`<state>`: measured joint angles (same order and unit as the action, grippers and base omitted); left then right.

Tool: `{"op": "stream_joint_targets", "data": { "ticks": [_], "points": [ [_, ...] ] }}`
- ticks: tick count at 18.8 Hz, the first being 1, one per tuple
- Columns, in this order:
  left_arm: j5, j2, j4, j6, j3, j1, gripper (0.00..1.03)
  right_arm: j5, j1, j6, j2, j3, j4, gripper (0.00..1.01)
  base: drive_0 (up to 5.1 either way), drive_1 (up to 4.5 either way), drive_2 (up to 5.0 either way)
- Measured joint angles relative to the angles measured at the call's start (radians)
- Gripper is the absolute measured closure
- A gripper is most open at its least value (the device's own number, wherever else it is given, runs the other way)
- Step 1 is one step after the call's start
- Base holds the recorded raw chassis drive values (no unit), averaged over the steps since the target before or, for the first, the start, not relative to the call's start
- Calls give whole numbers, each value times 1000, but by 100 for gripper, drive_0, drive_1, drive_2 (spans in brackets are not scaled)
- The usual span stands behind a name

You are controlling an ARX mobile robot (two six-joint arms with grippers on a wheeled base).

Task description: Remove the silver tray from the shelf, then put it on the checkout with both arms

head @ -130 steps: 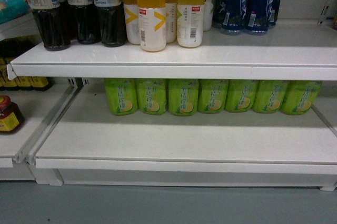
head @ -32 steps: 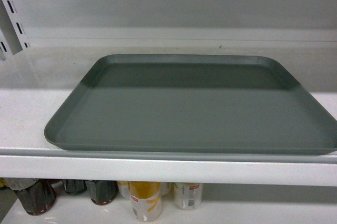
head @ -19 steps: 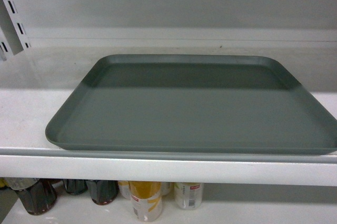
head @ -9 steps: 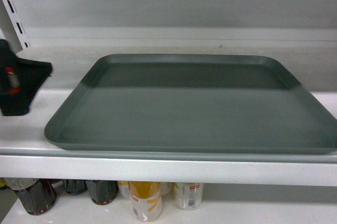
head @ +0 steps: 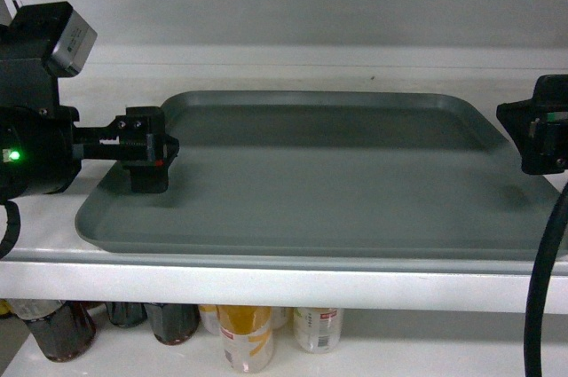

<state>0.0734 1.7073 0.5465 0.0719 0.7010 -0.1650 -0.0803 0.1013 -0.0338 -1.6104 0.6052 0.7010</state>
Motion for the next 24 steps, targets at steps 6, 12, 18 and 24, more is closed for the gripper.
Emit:
{"op": "stream_joint_targets", "data": {
  "ticks": [6,12,18,24],
  "points": [
    [-17,57,-74,7,116,-23,5,44,17,-32,-80,132,-168,3,0,0,0],
    [-29,91,-74,4,136,-32,5,75,24,-80,-138,179,-226,3,0,0,0],
    [-47,124,2,-24,121,-43,5,119,58,-109,-188,182,-168,3,0,0,0],
    [-85,124,10,0,114,-61,5,131,70,-109,-190,161,-131,3,0,0,0]
  ]
}}
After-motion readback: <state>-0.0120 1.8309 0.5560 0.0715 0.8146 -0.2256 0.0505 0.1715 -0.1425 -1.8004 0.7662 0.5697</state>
